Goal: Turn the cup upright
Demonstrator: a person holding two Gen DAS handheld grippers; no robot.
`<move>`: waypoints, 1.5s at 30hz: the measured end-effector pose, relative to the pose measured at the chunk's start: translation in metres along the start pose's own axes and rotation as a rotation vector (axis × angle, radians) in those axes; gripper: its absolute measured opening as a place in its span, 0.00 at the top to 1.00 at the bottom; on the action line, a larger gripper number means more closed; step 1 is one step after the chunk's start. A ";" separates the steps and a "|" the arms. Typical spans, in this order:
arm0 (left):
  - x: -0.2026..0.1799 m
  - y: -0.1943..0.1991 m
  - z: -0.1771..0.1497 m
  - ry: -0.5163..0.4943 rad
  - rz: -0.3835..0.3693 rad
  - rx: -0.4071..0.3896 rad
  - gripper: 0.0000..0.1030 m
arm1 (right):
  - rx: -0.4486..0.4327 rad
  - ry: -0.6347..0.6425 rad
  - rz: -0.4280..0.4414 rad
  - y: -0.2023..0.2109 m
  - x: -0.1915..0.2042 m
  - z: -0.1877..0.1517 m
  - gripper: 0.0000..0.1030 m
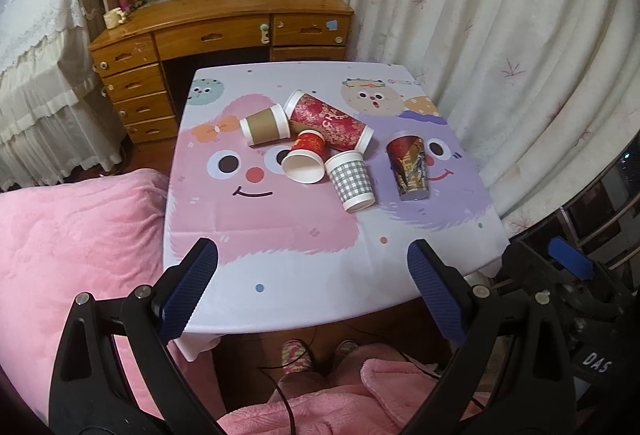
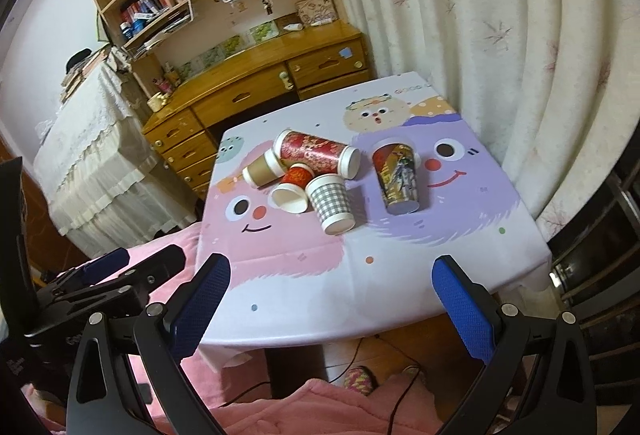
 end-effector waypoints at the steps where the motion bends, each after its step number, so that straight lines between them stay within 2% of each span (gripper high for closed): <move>1: 0.001 -0.001 0.001 0.006 -0.017 -0.004 0.08 | -0.011 0.004 -0.016 0.001 0.001 -0.001 0.00; 7: -0.002 -0.012 0.010 0.013 -0.081 0.003 0.08 | -0.058 -0.004 -0.081 0.011 -0.007 -0.001 0.00; 13: -0.017 -0.035 0.022 0.004 -0.115 0.034 0.08 | -0.064 -0.051 -0.148 0.009 -0.038 0.010 0.00; 17: -0.025 -0.061 0.031 0.019 -0.127 0.087 0.08 | -0.001 -0.142 -0.124 -0.011 -0.077 0.030 0.00; 21: -0.037 -0.082 0.047 0.012 -0.095 0.118 0.08 | 0.036 -0.228 -0.106 -0.036 -0.115 0.059 0.00; 24: -0.055 -0.102 0.062 -0.012 -0.073 0.157 0.08 | 0.102 -0.299 -0.081 -0.063 -0.147 0.086 0.00; 27: -0.076 -0.128 0.076 -0.030 -0.071 0.206 0.08 | 0.181 -0.363 -0.064 -0.095 -0.174 0.108 0.00; 33: -0.123 -0.199 0.106 -0.061 -0.095 0.320 0.08 | 0.307 -0.472 0.035 -0.151 -0.238 0.159 0.00; 36: -0.150 -0.239 0.119 -0.100 -0.107 0.417 0.08 | 0.369 -0.497 0.079 -0.174 -0.262 0.182 0.00; 39: -0.172 -0.282 0.122 -0.118 -0.158 0.572 0.08 | 0.413 -0.519 0.108 -0.197 -0.280 0.203 0.00; 41: -0.184 -0.304 0.125 -0.122 -0.110 0.617 0.08 | 0.437 -0.528 0.110 -0.210 -0.285 0.212 0.00; 45: -0.198 -0.337 0.130 -0.107 -0.083 0.652 0.08 | 0.494 -0.521 0.122 -0.241 -0.301 0.235 0.00</move>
Point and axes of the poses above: each gripper's, at about its wrist camera, not at the fingertips, and y roughly against the way its jaws point, x to its left, z to its top, the point moved 1 cm from there along -y, roughly the way its jaws point, and after that the axes turned 9 degrees about -y, right-handed, at the moved point
